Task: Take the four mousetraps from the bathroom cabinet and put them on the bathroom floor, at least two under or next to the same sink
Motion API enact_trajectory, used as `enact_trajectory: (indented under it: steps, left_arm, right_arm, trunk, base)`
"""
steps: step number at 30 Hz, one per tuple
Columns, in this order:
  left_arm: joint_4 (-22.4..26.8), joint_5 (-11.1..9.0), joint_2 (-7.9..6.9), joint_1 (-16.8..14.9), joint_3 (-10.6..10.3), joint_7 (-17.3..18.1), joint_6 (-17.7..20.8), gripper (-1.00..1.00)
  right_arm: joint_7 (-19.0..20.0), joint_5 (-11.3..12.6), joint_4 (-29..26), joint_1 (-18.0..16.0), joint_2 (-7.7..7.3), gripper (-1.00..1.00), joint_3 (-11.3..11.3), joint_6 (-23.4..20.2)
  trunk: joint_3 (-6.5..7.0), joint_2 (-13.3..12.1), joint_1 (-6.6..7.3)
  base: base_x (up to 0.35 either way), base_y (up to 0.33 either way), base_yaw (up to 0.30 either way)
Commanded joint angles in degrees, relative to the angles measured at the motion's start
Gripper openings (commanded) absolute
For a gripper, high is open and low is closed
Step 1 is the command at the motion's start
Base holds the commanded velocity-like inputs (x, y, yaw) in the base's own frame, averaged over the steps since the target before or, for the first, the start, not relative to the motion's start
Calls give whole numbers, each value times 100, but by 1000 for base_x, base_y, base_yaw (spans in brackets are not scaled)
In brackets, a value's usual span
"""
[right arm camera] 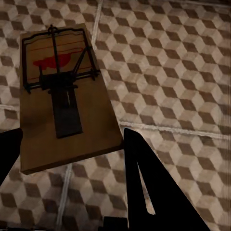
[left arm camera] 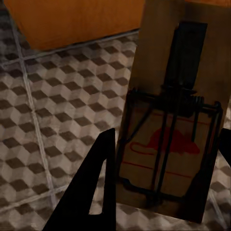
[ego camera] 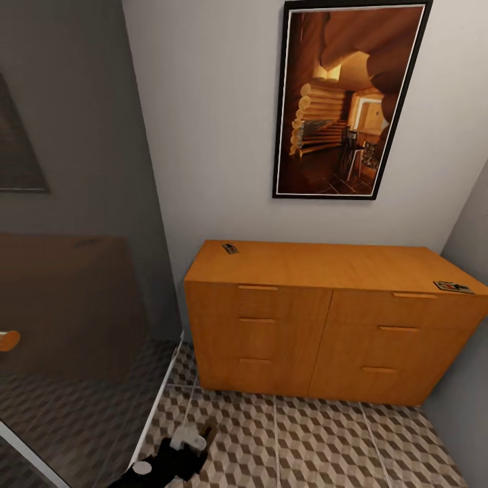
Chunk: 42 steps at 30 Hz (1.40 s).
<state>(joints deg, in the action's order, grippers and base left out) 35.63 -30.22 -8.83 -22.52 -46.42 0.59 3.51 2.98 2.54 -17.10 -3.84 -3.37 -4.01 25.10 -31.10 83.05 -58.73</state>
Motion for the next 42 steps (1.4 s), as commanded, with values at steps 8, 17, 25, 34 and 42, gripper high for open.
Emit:
enact_trajectory:
  steps: [8,17,25,34,42]
  left_arm:
    - [-1813,-1120,201,92,-25,-108,-976,-100]
    - [-3863,-1224,622,411,-11,-140,-4531,-100]
    - [-3947,-1873,703,514,347,-975,-4712,-100]
    - [-3965,-1993,839,520,388,-1089,-4689,-100]
    - [-3981,-1987,906,520,388,-1071,-4660,-100]
  right_arm:
    - [-569,31,-656,-2,-64,-100,-47,-47]
    - [-760,27,-1417,-19,-62,-100,-47,-998]
    - [-764,29,-1613,-37,-35,-100,-47,-1193]
    - [-722,65,-1600,-37,-32,-100,-55,-1151]
    - [-720,63,-1547,-37,-29,-100,-70,-743]
  trunk:
    - [-5,3,0]
    - [-5,3,0]
    - [-5,3,0]
    - [-5,3,0]
    - [-5,3,0]
  base:
    - [0,0,0]
    - [0,0,0]
    - [0,0,0]
    - [0,0,0]
    - [0,0,0]
